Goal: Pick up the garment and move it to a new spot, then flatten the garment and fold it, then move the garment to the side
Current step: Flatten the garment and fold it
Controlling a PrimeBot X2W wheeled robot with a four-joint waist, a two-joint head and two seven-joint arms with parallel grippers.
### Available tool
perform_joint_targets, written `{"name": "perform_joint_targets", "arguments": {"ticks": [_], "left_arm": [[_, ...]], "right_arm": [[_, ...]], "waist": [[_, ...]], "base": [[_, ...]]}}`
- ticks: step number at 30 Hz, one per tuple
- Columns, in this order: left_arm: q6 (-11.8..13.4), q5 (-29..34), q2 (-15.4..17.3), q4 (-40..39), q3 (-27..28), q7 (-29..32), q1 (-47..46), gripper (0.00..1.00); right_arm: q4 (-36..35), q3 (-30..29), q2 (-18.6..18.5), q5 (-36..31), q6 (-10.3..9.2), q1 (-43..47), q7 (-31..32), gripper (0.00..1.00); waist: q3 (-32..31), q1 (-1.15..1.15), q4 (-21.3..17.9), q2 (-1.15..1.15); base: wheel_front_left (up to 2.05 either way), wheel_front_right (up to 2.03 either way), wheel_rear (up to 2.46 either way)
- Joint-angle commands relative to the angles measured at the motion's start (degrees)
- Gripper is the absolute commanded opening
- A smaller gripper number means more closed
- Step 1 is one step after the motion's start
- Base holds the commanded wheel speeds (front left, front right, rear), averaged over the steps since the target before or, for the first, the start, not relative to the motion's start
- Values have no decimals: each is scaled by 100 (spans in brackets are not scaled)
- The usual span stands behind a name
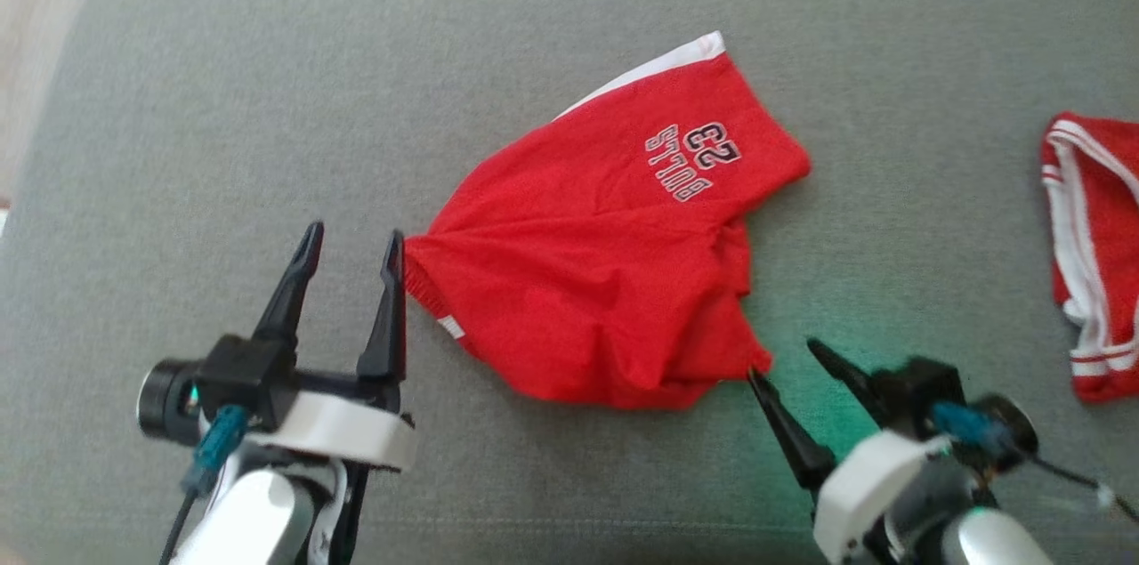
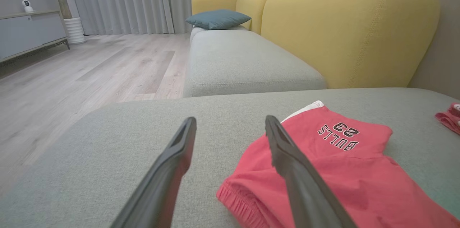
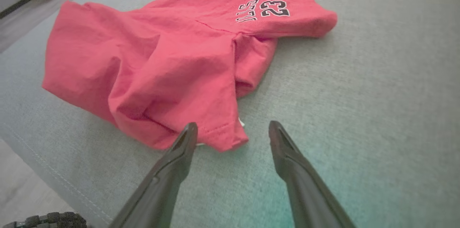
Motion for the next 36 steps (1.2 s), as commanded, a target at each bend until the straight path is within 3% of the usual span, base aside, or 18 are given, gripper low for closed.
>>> {"name": "perform_joint_targets", "arguments": {"ticks": [1,8,9,10,11,17,25,31,36], "left_arm": [[-22,57,26,-151,270,-59,-335,100],[-72,88,-79,-111,320,-67,-429,100],[-80,96,-92,-105,329,-68,-437,100],[-90,102,-103,-100,341,-69,-443,100],[-101,111,-114,-97,353,-70,-448,100],[-148,181,-161,-106,445,-71,-426,100],[-218,241,-226,-96,509,-71,-406,100],[-301,275,-290,-64,511,-72,-478,100],[-371,313,-378,-27,492,-72,-560,100]], "right_arm": [[-28,313,-222,24,-3,-449,22,100],[477,804,-497,-100,-3,-939,75,100],[552,881,-543,-128,-3,-1009,101,92],[613,966,-572,-100,-3,-1066,120,50],[649,1023,-587,-34,-3,-1110,112,0],[316,867,-501,444,-3,-1180,-146,0],[-175,302,-60,797,-3,-1268,-259,0],[-3,-262,389,869,-3,-1696,-369,0],[408,-603,510,888,-3,-2224,-435,0]], "waist": [[170,0,135,0],[331,0,237,0],[343,0,243,0],[354,0,250,0],[357,0,256,0],[350,0,250,0],[387,0,204,0],[548,0,274,0],[729,0,396,0]], "base": [[0,0,0],[0,0,0],[0,0,0],[0,0,0],[0,0,0],[0,0,0],[0,0,0],[0,0,0],[0,0,0]]}}
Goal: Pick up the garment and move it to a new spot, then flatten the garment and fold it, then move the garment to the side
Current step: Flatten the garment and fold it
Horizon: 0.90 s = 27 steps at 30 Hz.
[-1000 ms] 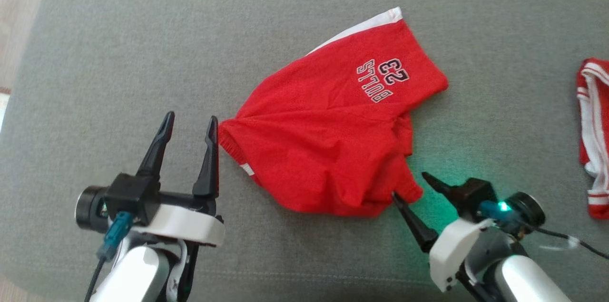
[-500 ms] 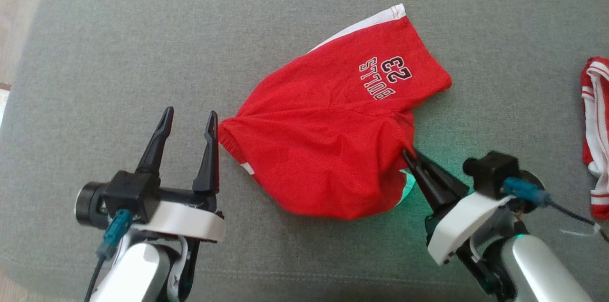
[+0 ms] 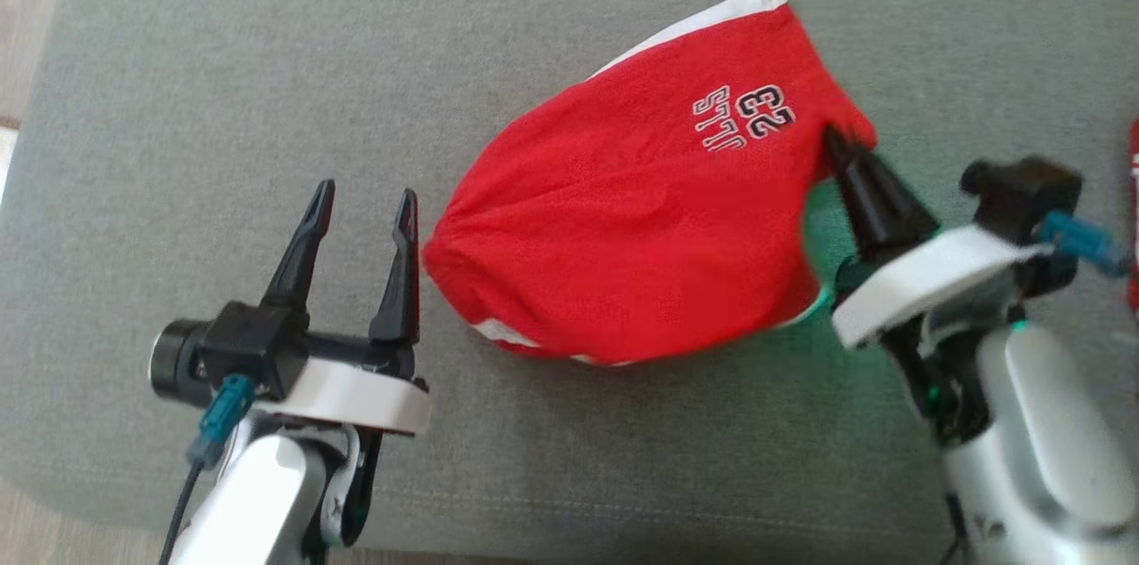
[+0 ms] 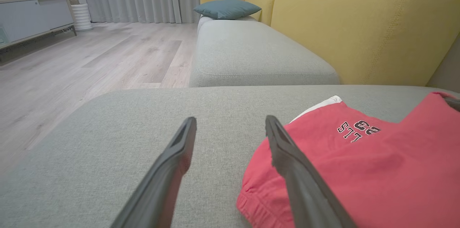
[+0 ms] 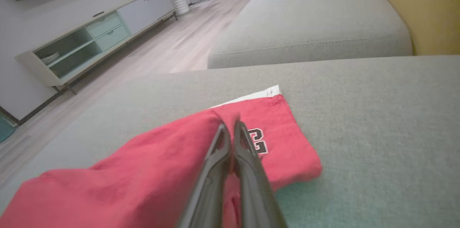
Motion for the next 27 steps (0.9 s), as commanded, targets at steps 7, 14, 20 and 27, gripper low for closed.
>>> {"name": "perform_joint_targets", "arguments": {"ticks": [7,14,20,27], "left_arm": [[-118,113,-57,-98,231,-69,-378,100],[-200,182,-155,-35,273,-69,-423,100],[-237,251,-195,51,364,-69,-334,100],[-190,304,-125,63,460,-69,-180,100]], "right_arm": [[847,-523,-11,296,-3,-941,-100,0],[1670,-623,-89,528,-3,-1377,-386,0],[1627,-301,-417,14,-3,-1059,-1302,100],[603,-459,-607,-788,-3,-131,-1842,100]], "waist": [[310,0,235,0],[402,0,287,0],[207,0,125,0],[-105,0,-188,0]], "base": [[0,0,0],[0,0,0],[0,0,0],[0,0,0]]}}
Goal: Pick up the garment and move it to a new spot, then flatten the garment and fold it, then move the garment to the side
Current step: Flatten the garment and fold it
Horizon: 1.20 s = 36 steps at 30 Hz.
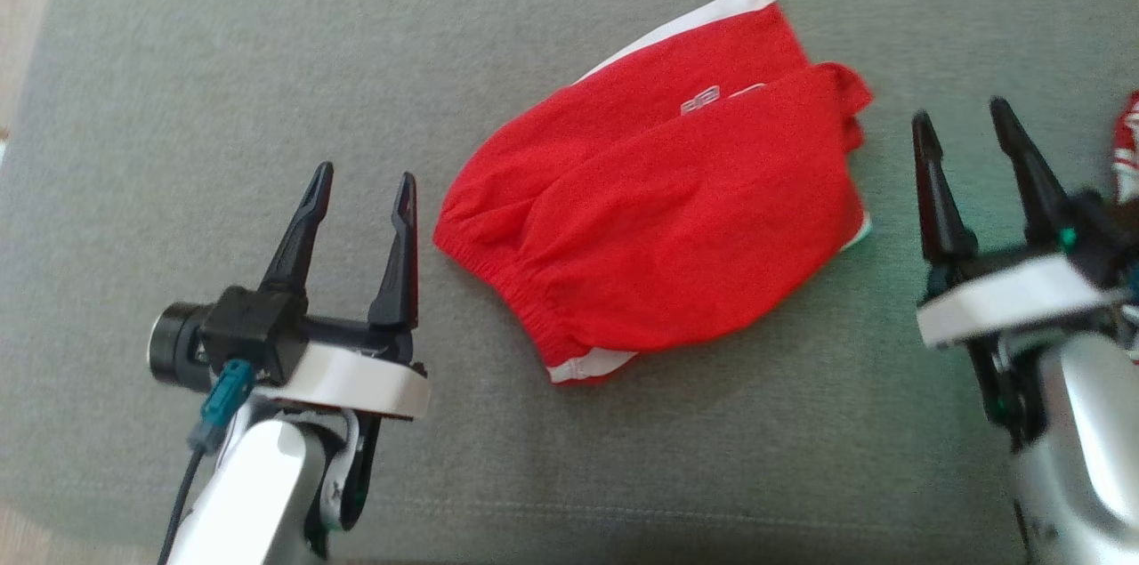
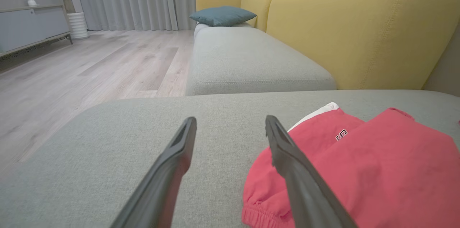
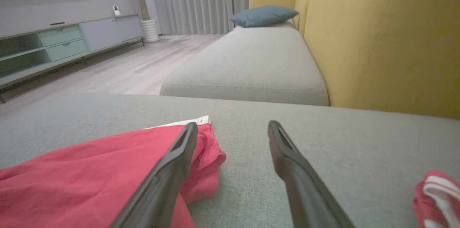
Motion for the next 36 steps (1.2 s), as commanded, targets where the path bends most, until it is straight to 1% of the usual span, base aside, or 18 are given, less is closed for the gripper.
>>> {"name": "perform_joint_targets", "arguments": {"ticks": [1,5,8,11,15,20,30,33,36], "left_arm": [[55,58,136,-168,248,-52,20,100],[118,69,204,-174,287,-49,158,100],[167,70,243,-196,293,-30,275,100],[217,62,274,-224,294,-6,404,100],[283,47,300,-279,288,40,564,100],[325,28,317,-326,286,63,630,100],[351,21,326,-373,255,71,603,100],[361,20,323,-389,242,73,585,100],[364,25,313,-419,228,76,531,100]], "right_arm": [[-516,2,-55,-164,-3,226,-93,100],[-1294,-125,91,-342,-3,901,30,100],[-1749,-181,270,-380,-3,1377,179,100],[-2058,-217,445,-396,-3,1761,303,100],[-2308,-214,586,-409,-3,2114,403,100],[-2443,-233,658,-430,-3,2244,475,100],[-2518,-277,672,-435,-3,2256,540,100],[-2453,-294,651,-408,-3,2235,594,100],[-2254,-269,570,-363,-3,2130,782,100]], "waist": [[-171,0,-165,0],[-370,0,-329,0],[-506,0,-420,0],[-636,0,-493,0],[-720,0,-534,0],[-753,0,-546,0],[-738,0,-522,0],[-697,0,-508,0],[-601,0,-479,0]], "base": [[0,0,0],[0,0,0],[0,0,0],[0,0,0],[0,0,0],[0,0,0],[0,0,0],[0,0,0],[0,0,0]]}}
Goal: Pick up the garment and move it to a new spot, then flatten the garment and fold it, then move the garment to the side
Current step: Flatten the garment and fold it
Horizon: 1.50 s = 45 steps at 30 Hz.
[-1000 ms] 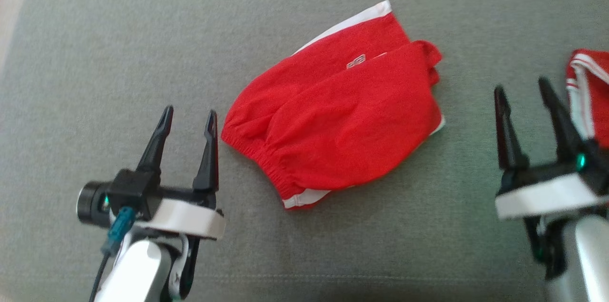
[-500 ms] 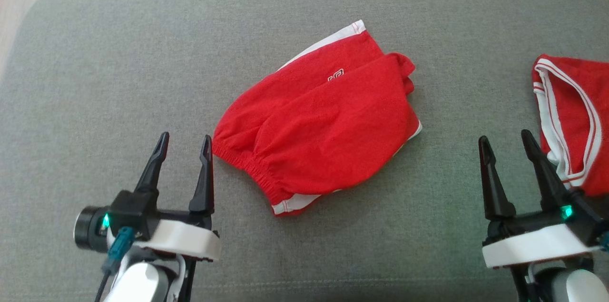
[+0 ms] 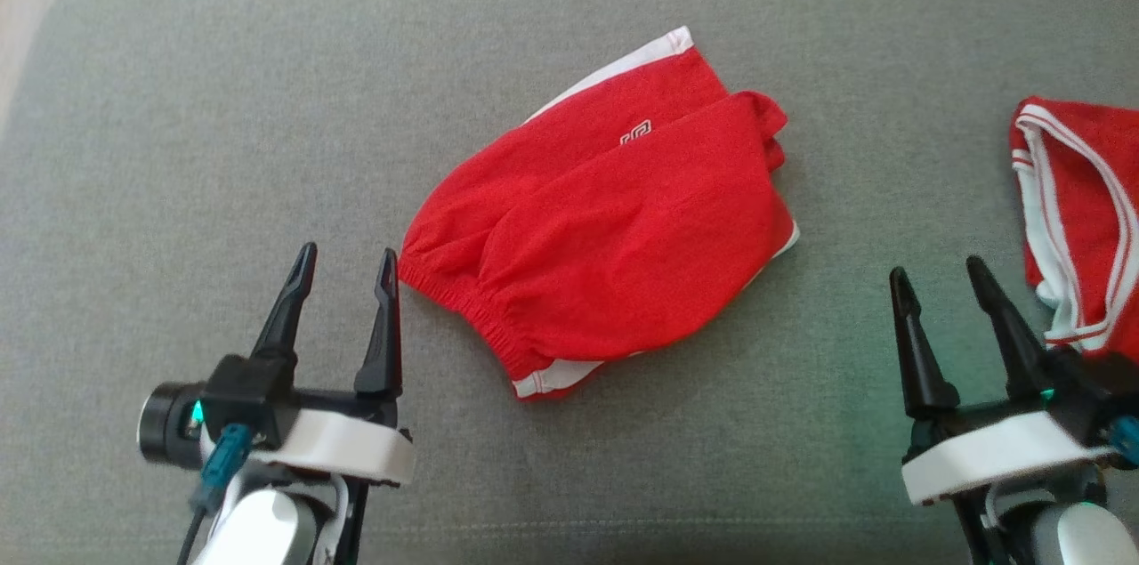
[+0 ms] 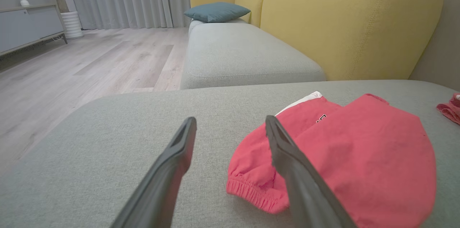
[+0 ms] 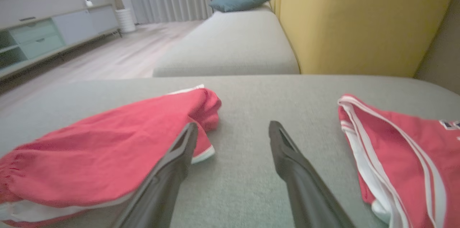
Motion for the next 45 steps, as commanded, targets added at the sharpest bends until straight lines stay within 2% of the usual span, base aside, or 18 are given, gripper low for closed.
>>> {"name": "perform_joint_targets", "arguments": {"ticks": [1,9,17,18,19,20,21,30,37,45], "left_arm": [[15,29,90,-217,209,-2,-290,100],[-69,57,5,-216,141,-41,-609,100],[-135,54,-127,-74,109,-94,-776,100],[-140,52,-133,-61,116,-99,-779,100],[-144,51,-137,-53,125,-103,-781,100],[-146,52,-139,-46,135,-107,-783,100],[-149,55,-141,-39,141,-110,-784,100],[-150,93,-123,-13,187,-123,-739,100],[-144,101,-108,-14,198,-126,-705,100],[-115,97,-62,-41,210,-127,-617,100]], "right_arm": [[-129,117,-139,31,-3,-218,21,100],[1079,436,-474,311,-3,-1177,201,100],[2181,1007,-641,719,-3,-1936,305,100],[2268,1063,-663,762,-3,-1987,306,93],[2338,1105,-674,816,-3,-2036,290,64],[2402,1146,-686,854,-3,-2082,271,16],[2462,1176,-692,891,-3,-2120,252,0],[2363,1146,-614,1218,-3,-1912,-340,0],[2009,967,-588,1123,-3,-1645,-586,0],[1229,740,-524,780,-3,-1261,-736,0]], "waist": [[67,0,31,0],[497,0,253,0],[682,0,437,0],[691,0,444,0],[702,0,444,0],[711,0,439,0],[718,0,434,0],[646,0,270,0],[529,0,155,0],[343,0,65,0]], "base": [[0,0,0],[0,0,0],[0,0,0],[0,0,0],[0,0,0],[0,0,0],[0,0,0],[0,0,0],[0,0,0],[0,0,0]]}}
